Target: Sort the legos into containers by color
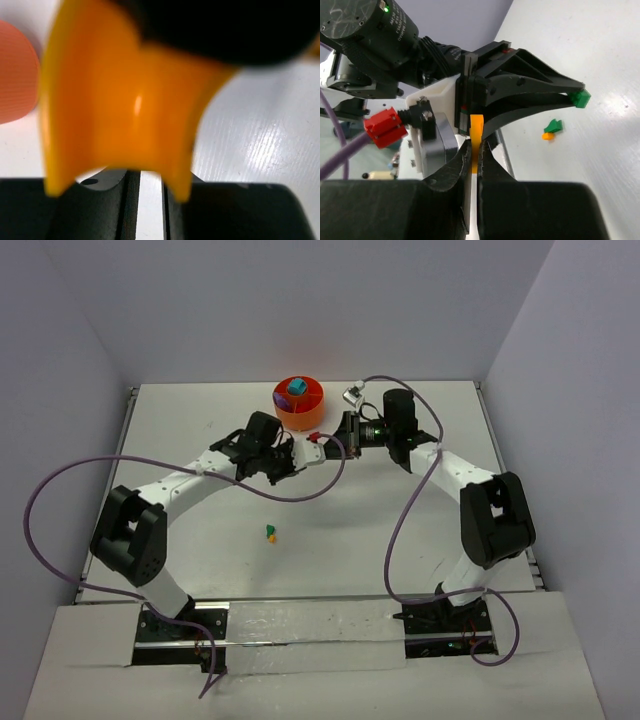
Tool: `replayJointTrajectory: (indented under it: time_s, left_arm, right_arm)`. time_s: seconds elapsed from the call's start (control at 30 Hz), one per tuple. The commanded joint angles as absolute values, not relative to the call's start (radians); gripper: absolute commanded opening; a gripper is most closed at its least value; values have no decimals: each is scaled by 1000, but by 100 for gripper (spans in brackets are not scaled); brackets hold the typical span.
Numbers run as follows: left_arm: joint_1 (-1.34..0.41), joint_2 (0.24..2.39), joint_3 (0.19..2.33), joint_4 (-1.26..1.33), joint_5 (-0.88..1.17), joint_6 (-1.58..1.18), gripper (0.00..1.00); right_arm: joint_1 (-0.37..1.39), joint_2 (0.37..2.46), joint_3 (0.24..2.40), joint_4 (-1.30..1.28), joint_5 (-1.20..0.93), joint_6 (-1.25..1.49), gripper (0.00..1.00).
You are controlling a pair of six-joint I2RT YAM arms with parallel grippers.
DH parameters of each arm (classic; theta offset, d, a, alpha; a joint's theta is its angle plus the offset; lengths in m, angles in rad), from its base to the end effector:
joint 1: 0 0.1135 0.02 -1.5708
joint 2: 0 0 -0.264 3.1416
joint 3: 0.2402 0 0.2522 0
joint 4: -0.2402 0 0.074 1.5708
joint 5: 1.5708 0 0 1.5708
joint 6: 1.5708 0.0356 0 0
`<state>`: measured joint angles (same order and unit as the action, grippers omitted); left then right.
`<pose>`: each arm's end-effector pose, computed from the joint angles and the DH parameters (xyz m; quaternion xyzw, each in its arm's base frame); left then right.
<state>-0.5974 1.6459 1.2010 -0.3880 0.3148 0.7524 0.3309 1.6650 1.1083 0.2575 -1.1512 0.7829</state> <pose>0.2909 -0.2112 0.2457 0.6197 0.6839 -0.1182 0.3664 0.3385 0.1507 0.2717 -0.1638 0.7302 0.6351 0.1914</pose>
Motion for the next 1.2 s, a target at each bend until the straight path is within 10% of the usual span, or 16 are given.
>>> replayJointTrajectory:
  time_s: [0.0,0.3,1.17]
  left_arm:
    - [-541,1587,1213,-415,416,680,0]
    - [-345,1520,1284,-461,848,503,0]
    - [-110,1490,1457,-161,830,-70,0]
  right_arm:
    - [305,1657,1222,78,-1082,612,0]
    - [270,1733,1425,-162,-821,383,0]
    - [336,2310,2171,-172,-399,31,0]
